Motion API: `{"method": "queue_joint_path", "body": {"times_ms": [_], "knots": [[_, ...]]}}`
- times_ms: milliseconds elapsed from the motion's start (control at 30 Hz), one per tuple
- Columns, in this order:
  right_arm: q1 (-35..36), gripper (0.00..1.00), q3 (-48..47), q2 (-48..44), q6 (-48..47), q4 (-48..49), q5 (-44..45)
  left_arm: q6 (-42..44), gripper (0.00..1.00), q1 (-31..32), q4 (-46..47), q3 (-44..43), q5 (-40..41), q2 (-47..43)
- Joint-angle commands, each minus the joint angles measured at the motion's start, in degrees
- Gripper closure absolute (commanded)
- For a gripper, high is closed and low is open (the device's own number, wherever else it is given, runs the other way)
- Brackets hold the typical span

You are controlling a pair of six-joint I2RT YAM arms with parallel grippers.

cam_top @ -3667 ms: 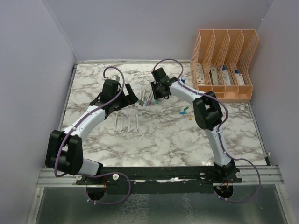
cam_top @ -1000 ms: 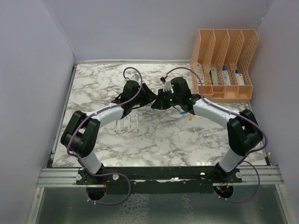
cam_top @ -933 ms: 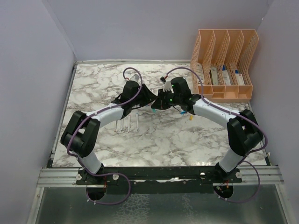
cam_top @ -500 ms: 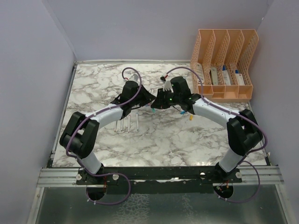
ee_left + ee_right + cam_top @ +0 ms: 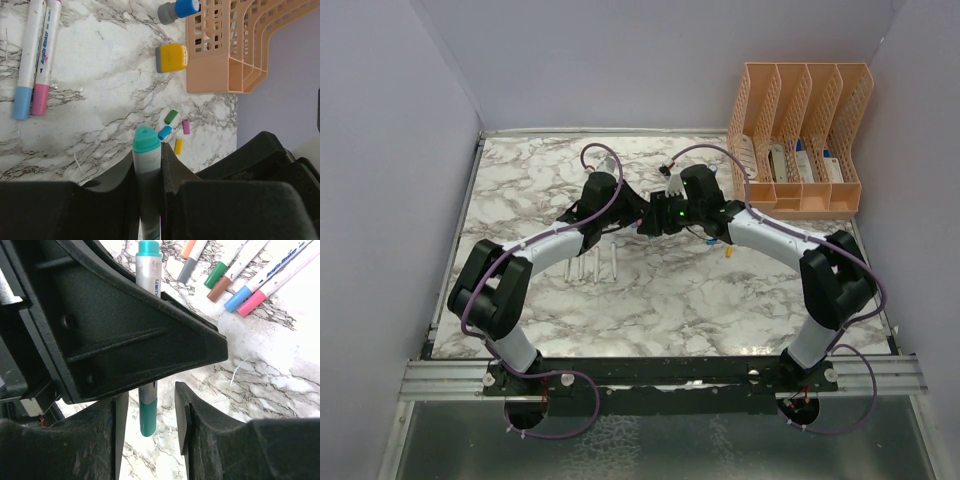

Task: Open the pen caps

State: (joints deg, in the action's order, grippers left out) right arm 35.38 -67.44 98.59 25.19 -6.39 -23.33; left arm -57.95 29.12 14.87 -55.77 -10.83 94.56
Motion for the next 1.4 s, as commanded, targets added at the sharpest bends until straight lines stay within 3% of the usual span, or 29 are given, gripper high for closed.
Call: {"method": "queue_joint_path", "body": {"times_ms": [0, 133, 267, 400, 833, 1167, 1367], "knots": [[0.5, 0.59, -1.5, 1.0, -1.1, 0.1, -0.6, -0.4, 1.00, 0.3, 1.3, -2.0, 0.8, -0.9], [0.6, 0.67, -1.2, 0.9, -1.2, 0.2, -0.4, -0.3, 1.00, 0.3, 1.3, -2.1, 1.1, -1.0], [0.6, 0.86, -0.9, 0.7, -1.2, 0.2, -0.3, -0.3, 1.00, 0.3, 1.0, -2.2, 1.5, -0.9], [0.6, 0.98, -0.4, 0.2, -1.2, 0.1, -0.1, -0.3, 1.00, 0.2, 0.7, -2.3, 2.4, -1.0], [0.6, 0.99, 2.1, -2.4, -1.8, -2.3, 0.7, 1.8, 1.00, -1.8, -2.0, -8.7, 6.5, 1.9], [0.6, 0.99, 11.6, -12.4, -1.7, -5.4, 3.2, 4.7, 1.00, -6.4, -5.6, -22.8, 6.4, 11.1], [0.6, 0.99, 13.2, -15.6, -1.4, -9.1, 8.4, 5.3, 1.00, -6.7, -6.3, -24.0, 4.7, 12.0]]}}
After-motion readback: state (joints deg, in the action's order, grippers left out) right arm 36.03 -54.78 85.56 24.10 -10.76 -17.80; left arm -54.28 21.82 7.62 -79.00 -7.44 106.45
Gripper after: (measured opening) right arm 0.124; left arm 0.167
